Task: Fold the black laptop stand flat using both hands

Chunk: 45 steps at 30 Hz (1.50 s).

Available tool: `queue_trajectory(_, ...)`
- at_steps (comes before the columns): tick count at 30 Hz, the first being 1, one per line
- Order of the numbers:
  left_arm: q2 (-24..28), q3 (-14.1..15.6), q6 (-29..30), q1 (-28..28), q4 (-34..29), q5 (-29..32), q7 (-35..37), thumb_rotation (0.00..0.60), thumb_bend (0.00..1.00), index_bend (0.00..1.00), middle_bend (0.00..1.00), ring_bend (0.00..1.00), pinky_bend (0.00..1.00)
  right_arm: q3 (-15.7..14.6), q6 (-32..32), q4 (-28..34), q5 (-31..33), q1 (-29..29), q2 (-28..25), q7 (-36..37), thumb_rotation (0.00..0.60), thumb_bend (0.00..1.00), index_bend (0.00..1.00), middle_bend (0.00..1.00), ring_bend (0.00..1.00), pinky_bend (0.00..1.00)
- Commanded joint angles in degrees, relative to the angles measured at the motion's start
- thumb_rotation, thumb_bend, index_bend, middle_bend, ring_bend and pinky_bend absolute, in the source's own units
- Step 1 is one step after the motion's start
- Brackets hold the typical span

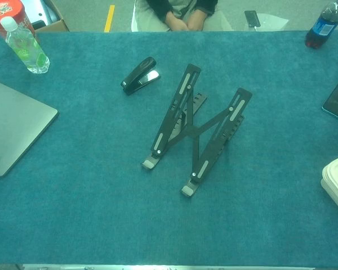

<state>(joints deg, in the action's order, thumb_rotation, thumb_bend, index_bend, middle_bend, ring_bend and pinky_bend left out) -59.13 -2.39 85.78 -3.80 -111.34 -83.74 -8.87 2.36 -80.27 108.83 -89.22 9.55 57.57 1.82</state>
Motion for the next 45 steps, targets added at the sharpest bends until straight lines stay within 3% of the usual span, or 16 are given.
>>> queue_trajectory(1, 0.0, 0.0, -0.1, 0.0, 0.2, 0.1, 0.1, 0.600, 0.29, 0.13, 0.03, 0.00, 0.00, 0.0, 0.1, 0.1, 0.0, 0.0, 0.0, -0.1, 0.600, 0.19, 0.00, 0.12, 0.00, 0.12)
queue_trajectory(28, -0.4, 0.4, -3.5, -1.9, 1.3, -0.4, 1.2, 0.600, 0.29, 0.13, 0.04, 0.00, 0.00, -0.5, 5.5, 0.4, -2.5, 3.5, -0.2, 4.7, 0.600, 0.19, 0.00, 0.12, 0.00, 0.12)
queue_trajectory(41, -0.4, 1.1, -5.4, -3.0, 1.6, -1.4, 1.5, 0.600, 0.29, 0.13, 0.04, 0.00, 0.00, -0.6, 12.8, 0.8, -4.6, 9.9, 1.1, 22.3, 0.600, 0.19, 0.00, 0.12, 0.00, 0.12)
queue_trajectory(45, -0.2, 1.4, -5.7, -3.1, 1.7, -1.5, 1.5, 0.600, 0.29, 0.13, 0.04, 0.00, 0.00, -0.7, 15.9, 1.0, -3.2, 12.0, 1.9, 33.6, 0.600, 0.19, 0.00, 0.08, 0.00, 0.12)
